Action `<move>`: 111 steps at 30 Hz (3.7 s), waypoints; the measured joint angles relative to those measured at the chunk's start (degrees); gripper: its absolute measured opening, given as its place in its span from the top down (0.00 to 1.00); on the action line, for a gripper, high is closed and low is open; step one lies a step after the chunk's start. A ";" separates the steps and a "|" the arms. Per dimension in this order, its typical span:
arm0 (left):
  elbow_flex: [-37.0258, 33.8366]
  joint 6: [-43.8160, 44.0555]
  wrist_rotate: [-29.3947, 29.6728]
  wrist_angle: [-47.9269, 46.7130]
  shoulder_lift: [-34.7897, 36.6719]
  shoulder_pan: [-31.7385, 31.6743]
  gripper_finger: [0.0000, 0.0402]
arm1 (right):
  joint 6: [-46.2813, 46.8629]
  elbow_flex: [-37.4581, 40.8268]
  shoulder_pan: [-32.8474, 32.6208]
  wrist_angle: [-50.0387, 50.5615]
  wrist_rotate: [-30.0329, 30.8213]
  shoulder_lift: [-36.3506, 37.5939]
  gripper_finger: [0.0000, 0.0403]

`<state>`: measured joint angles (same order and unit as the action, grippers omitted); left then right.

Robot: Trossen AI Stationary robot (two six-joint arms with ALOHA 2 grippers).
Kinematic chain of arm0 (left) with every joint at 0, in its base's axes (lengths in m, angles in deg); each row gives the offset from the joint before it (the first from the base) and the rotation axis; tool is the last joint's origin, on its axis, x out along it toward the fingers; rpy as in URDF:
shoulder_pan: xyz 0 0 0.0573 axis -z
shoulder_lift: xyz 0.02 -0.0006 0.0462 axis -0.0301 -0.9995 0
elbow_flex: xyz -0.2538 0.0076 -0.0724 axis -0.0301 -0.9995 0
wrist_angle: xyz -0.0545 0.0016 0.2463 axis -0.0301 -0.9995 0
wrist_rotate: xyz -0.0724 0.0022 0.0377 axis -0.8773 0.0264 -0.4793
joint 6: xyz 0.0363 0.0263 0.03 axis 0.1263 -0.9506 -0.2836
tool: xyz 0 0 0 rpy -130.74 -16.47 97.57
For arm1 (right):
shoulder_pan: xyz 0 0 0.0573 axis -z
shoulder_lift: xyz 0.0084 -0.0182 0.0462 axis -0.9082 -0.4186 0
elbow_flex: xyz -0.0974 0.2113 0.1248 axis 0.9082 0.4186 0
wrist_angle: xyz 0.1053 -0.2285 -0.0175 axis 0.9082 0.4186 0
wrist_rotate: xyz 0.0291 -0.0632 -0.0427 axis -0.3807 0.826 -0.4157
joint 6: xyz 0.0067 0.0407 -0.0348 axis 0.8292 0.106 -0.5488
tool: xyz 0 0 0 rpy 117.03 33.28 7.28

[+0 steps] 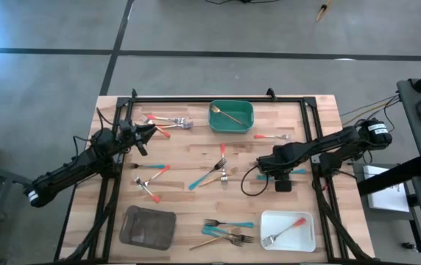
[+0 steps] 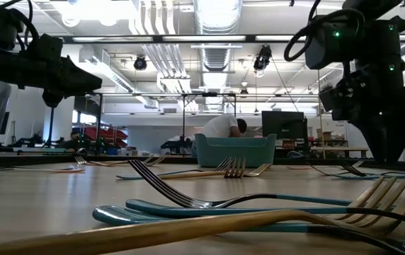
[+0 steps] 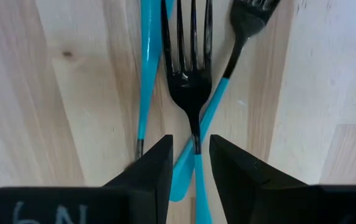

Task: Sort silverware by color (type)
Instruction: Put the blue fork into the black bin

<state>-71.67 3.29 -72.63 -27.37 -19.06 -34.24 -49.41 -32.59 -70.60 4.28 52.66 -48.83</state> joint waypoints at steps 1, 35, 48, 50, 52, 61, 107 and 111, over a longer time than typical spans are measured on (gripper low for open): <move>0.01 0.00 0.00 0.00 0.00 0.00 0.81 | 0.00 0.00 0.00 -0.12 0.00 0.00 0.76; 0.00 0.00 -0.01 0.00 0.00 0.02 0.81 | -1.04 0.26 0.00 -2.63 0.23 -7.56 0.96; -0.01 0.01 -0.01 0.00 0.00 0.01 0.81 | 2.64 0.46 0.02 -2.33 -0.22 2.72 0.97; -0.01 0.00 0.01 -0.01 0.00 0.01 0.81 | 3.62 0.46 0.02 -2.35 -0.22 3.67 0.97; 0.01 0.02 0.00 0.00 0.00 0.00 0.81 | 4.89 0.46 0.02 -2.69 -0.22 4.55 0.97; -0.01 0.00 -0.02 0.00 0.00 0.02 0.81 | 9.24 0.37 0.02 -12.19 0.24 6.53 0.97; -0.01 27.11 -11.56 16.87 -6.98 4.75 0.81 | 13.75 0.05 9.32 -63.78 11.72 6.64 0.97; 0.47 29.41 -11.54 26.52 -12.33 8.75 0.81 | 12.90 -0.85 9.00 -67.75 11.62 6.64 0.97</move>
<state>-71.20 32.70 -84.17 -0.85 -31.39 -25.49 -36.51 -33.44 -61.60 -63.47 64.28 -42.19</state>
